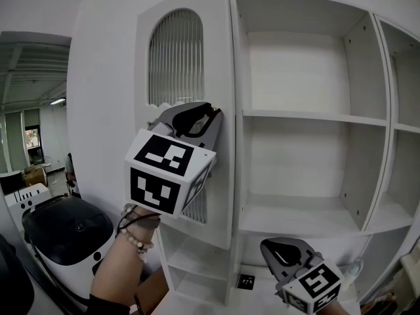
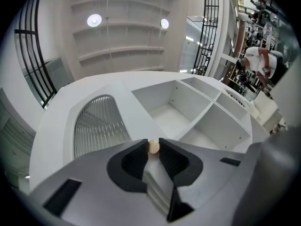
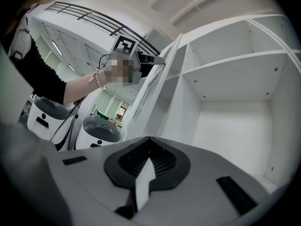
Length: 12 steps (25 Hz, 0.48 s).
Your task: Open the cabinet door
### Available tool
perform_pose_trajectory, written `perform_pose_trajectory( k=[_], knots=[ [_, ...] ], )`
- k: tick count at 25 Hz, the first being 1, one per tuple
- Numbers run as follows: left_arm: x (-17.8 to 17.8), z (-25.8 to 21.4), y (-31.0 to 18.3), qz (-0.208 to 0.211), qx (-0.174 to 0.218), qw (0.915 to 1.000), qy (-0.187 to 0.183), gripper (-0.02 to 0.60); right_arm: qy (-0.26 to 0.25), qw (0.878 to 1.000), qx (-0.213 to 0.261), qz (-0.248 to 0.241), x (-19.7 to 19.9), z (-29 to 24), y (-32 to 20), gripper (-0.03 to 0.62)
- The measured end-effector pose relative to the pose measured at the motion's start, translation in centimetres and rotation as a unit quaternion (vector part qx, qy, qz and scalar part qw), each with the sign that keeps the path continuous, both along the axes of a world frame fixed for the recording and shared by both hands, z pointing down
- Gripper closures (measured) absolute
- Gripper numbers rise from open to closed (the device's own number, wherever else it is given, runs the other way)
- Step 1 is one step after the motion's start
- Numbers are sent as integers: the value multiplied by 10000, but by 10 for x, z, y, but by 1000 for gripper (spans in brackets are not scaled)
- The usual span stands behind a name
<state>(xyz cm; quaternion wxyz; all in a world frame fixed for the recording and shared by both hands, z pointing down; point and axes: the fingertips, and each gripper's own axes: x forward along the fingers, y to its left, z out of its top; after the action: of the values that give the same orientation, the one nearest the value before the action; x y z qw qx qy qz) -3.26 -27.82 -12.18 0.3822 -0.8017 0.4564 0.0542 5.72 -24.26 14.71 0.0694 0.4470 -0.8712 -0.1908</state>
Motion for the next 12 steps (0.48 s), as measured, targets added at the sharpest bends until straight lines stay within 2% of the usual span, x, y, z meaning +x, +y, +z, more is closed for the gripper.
perform_pose_trajectory(
  k=[12],
  knots=[
    [-23,0,30,251,51,9997,-33,506,54,9998,-25,-179,-16,2,1,594]
  ],
)
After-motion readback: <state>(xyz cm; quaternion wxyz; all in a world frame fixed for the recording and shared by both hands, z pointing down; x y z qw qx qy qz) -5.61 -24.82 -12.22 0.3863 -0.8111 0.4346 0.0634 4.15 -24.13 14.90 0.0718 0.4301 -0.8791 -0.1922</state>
